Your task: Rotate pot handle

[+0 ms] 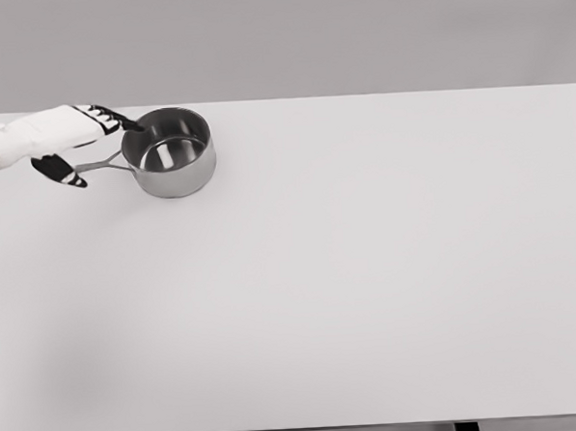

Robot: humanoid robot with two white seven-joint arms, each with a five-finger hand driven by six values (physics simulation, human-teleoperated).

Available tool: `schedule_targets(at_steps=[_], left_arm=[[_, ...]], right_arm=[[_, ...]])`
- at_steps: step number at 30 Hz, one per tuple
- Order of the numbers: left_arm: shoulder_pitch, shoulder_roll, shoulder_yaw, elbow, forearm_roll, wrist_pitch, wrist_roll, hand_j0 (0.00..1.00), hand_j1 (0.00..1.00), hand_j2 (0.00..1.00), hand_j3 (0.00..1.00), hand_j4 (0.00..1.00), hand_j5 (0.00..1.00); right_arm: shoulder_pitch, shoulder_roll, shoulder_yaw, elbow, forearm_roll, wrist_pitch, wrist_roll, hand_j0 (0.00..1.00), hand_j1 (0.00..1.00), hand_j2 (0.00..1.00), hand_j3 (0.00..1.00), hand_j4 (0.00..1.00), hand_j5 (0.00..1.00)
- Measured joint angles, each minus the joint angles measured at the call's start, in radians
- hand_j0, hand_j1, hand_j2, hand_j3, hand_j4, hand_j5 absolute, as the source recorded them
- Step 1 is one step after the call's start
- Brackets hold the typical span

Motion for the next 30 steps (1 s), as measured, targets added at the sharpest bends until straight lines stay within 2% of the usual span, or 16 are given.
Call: schedule_targets(at_steps=[7, 15, 26, 29, 30], left_arm=[[-0.002, -0.009, 0.006, 0.019, -0.049, 0.0, 0.008, 1.0, 1.0, 1.0, 1.0, 1.0, 1.0], [-0.002, -0.011, 0.01, 0.026, -0.166, 0.066, 0.091, 1.0, 1.0, 1.0, 1.0, 1.0, 1.0], [-0.002, -0.018, 0.011, 0.028, -0.198, 0.132, 0.123, 1.0, 1.0, 1.0, 1.0, 1.0, 1.0], [-0.008, -0.007, 0.012, 0.013, -0.184, 0.104, 0.125, 1.0, 1.0, 1.0, 1.0, 1.0, 1.0], [-0.008, 0.0, 0.011, 0.008, -0.153, 0.079, 0.126, 1.0, 1.0, 1.0, 1.0, 1.0, 1.0]], right_arm=[[0.0, 0.0, 0.0, 0.0, 0.0, 0.0, 0.0, 1.0, 1.0, 1.0, 1.0, 1.0, 1.0], [0.0, 0.0, 0.0, 0.0, 0.0, 0.0, 0.001, 1.0, 1.0, 1.0, 1.0, 1.0, 1.0], [0.0, 0.0, 0.0, 0.0, 0.0, 0.0, 0.0, 1.0, 1.0, 1.0, 1.0, 1.0, 1.0], [0.0, 0.0, 0.0, 0.0, 0.0, 0.0, 0.0, 1.0, 1.0, 1.0, 1.0, 1.0, 1.0], [0.0, 0.0, 0.0, 0.0, 0.0, 0.0, 0.0, 1.0, 1.0, 1.0, 1.0, 1.0, 1.0]])
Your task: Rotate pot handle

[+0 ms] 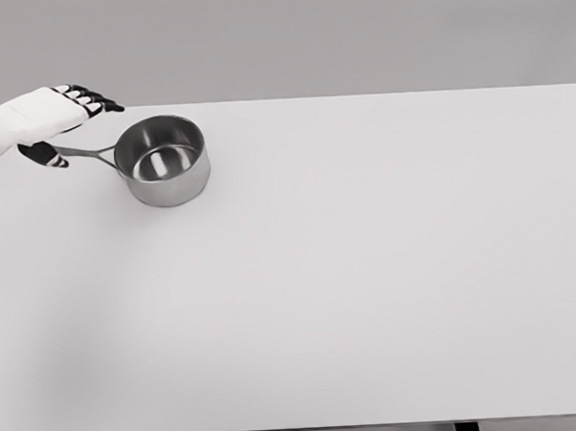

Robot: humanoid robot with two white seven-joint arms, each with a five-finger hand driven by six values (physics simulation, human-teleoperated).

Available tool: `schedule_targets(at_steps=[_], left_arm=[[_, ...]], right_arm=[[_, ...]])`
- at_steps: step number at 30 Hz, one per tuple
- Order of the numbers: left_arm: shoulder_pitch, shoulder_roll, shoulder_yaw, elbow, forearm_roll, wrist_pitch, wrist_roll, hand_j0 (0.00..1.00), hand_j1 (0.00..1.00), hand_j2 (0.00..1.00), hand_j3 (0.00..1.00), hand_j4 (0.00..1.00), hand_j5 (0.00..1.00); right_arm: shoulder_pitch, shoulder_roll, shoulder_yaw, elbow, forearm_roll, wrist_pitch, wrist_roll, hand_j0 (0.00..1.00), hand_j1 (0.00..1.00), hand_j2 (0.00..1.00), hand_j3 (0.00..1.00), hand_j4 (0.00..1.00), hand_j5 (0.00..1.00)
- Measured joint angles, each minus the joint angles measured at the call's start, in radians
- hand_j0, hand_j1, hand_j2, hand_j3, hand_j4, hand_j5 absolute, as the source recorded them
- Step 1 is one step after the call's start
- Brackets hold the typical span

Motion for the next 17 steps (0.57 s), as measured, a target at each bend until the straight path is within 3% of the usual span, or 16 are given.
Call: schedule_targets(at_steps=[3, 5, 6, 10, 13, 17], left_arm=[[0.002, 0.039, -0.001, -0.02, 0.142, -0.049, -0.001, 1.0, 1.0, 1.0, 1.0, 1.0, 1.0], [0.006, 0.081, -0.001, -0.087, 0.193, -0.064, -0.001, 1.0, 1.0, 1.0, 1.0, 1.0, 1.0], [0.037, 0.107, -0.002, -0.14, 0.208, -0.068, -0.002, 1.0, 1.0, 1.0, 1.0, 1.0, 1.0], [0.209, 0.183, -0.005, -0.429, 0.234, -0.076, -0.007, 1.0, 1.0, 1.0, 1.0, 1.0, 1.0], [0.235, 0.208, -0.007, -0.599, 0.247, -0.077, -0.009, 1.0, 1.0, 1.0, 1.0, 1.0, 1.0], [0.239, 0.216, -0.007, -0.671, 0.251, -0.078, -0.01, 1.0, 1.0, 1.0, 1.0, 1.0, 1.0]], right_arm=[[0.0, 0.0, 0.0, 0.0, 0.0, 0.0, 0.0, 1.0, 1.0, 1.0, 1.0, 1.0, 1.0], [0.0, 0.0, 0.0, 0.0, 0.0, 0.0, 0.0, 1.0, 1.0, 1.0, 1.0, 1.0, 1.0], [0.0, 0.0, 0.0, 0.0, 0.0, 0.0, 0.0, 1.0, 1.0, 1.0, 1.0, 1.0, 1.0], [0.0, 0.0, 0.0, 0.0, 0.0, 0.0, 0.0, 1.0, 1.0, 1.0, 1.0, 1.0, 1.0], [0.0, 0.0, 0.0, 0.0, 0.0, 0.0, 0.0, 1.0, 1.0, 1.0, 1.0, 1.0, 1.0], [0.0, 0.0, 0.0, 0.0, 0.0, 0.0, 0.0, 1.0, 1.0, 1.0, 1.0, 1.0, 1.0]])
